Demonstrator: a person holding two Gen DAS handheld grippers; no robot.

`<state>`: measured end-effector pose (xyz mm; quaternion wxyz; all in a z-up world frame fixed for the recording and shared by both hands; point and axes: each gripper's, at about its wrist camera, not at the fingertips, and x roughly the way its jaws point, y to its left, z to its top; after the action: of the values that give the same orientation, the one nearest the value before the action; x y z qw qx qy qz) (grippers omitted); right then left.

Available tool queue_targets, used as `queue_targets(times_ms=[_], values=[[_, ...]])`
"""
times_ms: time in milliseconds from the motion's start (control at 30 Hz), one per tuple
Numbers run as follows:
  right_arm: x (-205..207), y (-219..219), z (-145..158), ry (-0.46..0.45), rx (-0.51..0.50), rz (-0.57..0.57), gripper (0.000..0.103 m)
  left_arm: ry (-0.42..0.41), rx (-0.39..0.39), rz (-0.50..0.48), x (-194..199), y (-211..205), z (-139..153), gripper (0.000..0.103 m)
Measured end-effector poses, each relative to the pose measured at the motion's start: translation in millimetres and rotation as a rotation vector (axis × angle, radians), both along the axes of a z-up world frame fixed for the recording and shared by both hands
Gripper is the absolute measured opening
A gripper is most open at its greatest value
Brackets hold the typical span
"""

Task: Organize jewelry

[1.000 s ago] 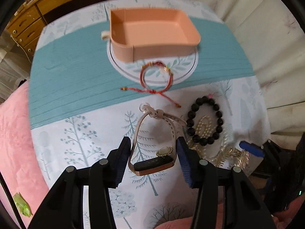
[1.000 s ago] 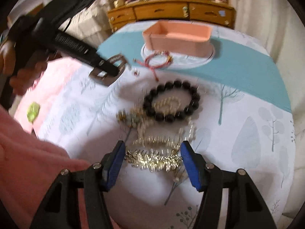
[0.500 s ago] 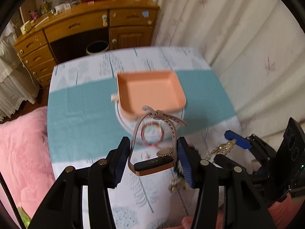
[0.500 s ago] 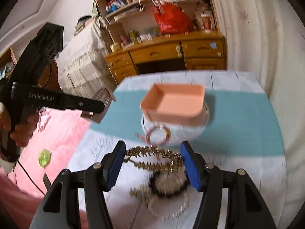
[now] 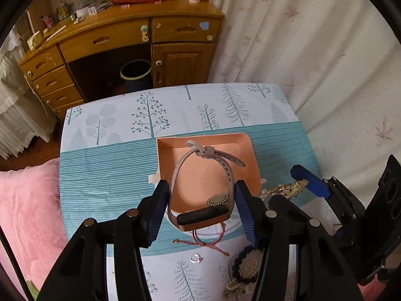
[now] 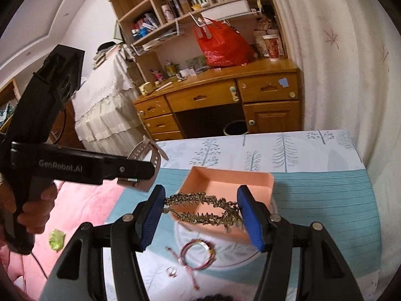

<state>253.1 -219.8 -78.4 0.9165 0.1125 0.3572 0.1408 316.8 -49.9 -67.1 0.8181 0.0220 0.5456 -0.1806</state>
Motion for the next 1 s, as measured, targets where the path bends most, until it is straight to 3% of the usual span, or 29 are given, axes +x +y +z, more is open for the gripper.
queue_targets(times_ms=[67, 133, 200, 433, 633, 867, 1000], values=[[10.4, -2.5, -9.7, 0.015, -0.005, -0.014, 0.06, 0.007, 0.024, 0.021, 7.4, -4.0, -8.0, 0.059], [18.5, -3.8, -19.5, 0.058, -0.011, -0.017, 0.064, 0.015, 0.051, 0.038, 14.0, -7.0, -13.7, 0.075], [25.1, -3.2, -30.1, 0.114, -0.031, -0.015, 0.07, 0.005, 0.059, 0.058, 16.4, -5.7, -13.4, 0.081], [14.6, -8.9, -30.7, 0.134, 0.033, -0.053, 0.078, -0.001, 0.06, 0.084, 5.1, 11.1, -6.1, 0.083], [-9.7, -9.8, -35.5, 0.228, 0.072, -0.101, 0.078, 0.074, 0.068, 0.113, -31.9, 32.4, -19.2, 0.087], [-82.1, 4.4, -54.3, 0.33, -0.001, -0.136, 0.078, 0.16, 0.146, 0.092, -99.9, 61.3, -46.8, 0.087], [-128.1, 11.3, -67.8, 0.402, 0.039, -0.184, 0.078, 0.171, 0.188, 0.053, -139.5, 78.9, -58.7, 0.087]])
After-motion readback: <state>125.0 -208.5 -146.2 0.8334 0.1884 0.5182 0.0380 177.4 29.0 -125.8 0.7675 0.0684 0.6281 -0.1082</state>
